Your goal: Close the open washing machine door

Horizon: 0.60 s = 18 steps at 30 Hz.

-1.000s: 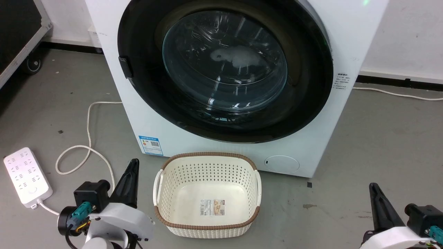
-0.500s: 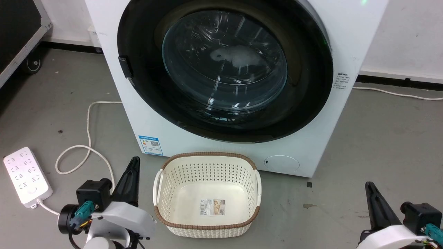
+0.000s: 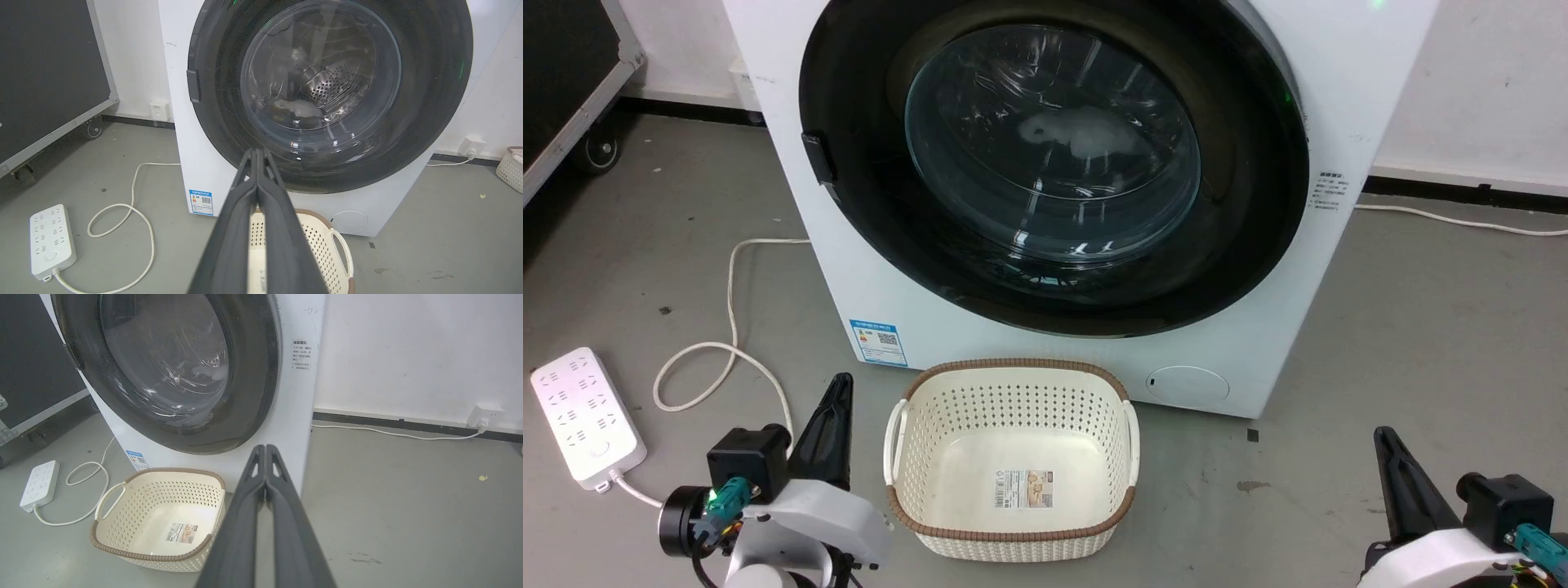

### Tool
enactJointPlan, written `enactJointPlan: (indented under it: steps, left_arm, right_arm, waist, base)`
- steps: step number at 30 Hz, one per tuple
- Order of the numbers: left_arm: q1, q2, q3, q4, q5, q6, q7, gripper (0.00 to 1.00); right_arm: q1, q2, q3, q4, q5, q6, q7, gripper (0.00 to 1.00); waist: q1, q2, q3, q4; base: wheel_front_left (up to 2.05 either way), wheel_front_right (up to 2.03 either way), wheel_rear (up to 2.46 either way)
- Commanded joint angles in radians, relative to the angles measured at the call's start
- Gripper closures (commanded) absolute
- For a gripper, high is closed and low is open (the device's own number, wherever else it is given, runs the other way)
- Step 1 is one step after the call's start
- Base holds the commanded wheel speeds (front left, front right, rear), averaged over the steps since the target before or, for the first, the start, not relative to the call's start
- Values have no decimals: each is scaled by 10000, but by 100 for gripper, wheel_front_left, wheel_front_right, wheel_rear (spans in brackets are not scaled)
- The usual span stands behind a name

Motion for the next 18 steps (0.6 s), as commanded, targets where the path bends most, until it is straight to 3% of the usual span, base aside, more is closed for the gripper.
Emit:
enactJointPlan:
  steps: [1,18]
  left_arm:
    - [173,-102,79,-86,168,-64,41,100]
    - [362,-415,408,-324,781,-143,273,100]
  right_arm:
    - [-59,-7,42,-104,-40,2,32,100]
    - [-89,-11,226,-299,-185,3,213,100]
  waist:
    - [-1,0,1,0]
    - [-1,0,13,-5]
  base:
    - [0,0,0]
    - [0,0,0]
